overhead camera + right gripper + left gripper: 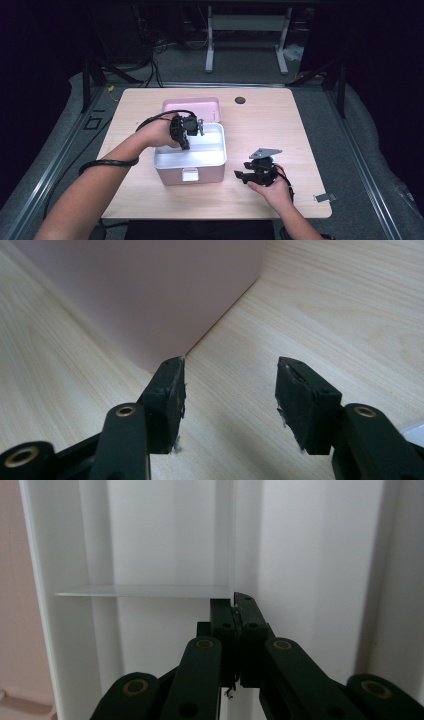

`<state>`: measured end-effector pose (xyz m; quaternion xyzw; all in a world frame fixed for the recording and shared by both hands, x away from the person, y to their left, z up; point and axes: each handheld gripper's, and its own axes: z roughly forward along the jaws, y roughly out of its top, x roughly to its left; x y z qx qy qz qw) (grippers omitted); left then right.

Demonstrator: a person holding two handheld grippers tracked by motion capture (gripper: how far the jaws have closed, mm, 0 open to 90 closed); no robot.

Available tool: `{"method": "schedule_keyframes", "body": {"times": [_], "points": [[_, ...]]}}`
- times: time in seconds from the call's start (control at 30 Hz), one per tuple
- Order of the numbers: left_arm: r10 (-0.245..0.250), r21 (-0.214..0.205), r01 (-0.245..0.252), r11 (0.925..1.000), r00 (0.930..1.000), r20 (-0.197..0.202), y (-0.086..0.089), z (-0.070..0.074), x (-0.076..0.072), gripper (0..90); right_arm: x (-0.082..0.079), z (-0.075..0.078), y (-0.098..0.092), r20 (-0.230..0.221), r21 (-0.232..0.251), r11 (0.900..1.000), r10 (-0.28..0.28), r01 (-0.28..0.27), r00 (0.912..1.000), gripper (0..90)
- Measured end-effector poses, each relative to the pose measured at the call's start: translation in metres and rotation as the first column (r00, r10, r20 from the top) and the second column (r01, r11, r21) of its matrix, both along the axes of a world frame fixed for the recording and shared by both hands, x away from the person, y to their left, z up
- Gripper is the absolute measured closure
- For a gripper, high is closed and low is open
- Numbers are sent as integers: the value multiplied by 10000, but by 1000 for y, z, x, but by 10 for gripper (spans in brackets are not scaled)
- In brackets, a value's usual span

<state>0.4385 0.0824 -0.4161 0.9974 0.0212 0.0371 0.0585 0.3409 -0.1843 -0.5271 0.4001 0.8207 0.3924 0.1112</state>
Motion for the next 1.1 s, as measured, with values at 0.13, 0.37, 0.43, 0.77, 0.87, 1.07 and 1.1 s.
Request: {"method": "schedule_keyframes", "body": {"times": [0.13,0.37,0.43,0.77,0.87,1.07,1.1], "points": [[-53,-5,53,10000,9999,105,0,2,-1,889,0,0,0,-49,64,10000,27,-27,10000,454],[20,-18,-20,10000,9994,351,1,9,-3,892,0,0,0,-31,55,10000,43,-43,10000,455],[61,-87,-57,9999,9988,490,3,14,-4,893,0,0,0,-6,44,10000,-17,17,10000,455],[2004,-1445,-1994,9692,9797,-78,51,52,-5,892,1,0,-1,-32,137,9999,-74,74,10000,455],[3103,-1714,-3132,9341,9496,-441,75,53,-4,892,2,0,-1,-75,168,9998,-82,84,9999,455],[5690,-2111,-5750,7904,8169,-946,175,40,-8,892,3,-1,1,-155,150,9999,-76,78,9999,455],[5971,-2181,-6030,7674,7960,-999,189,37,-11,892,3,-1,2,-156,152,9998,-89,91,9998,455]]}}
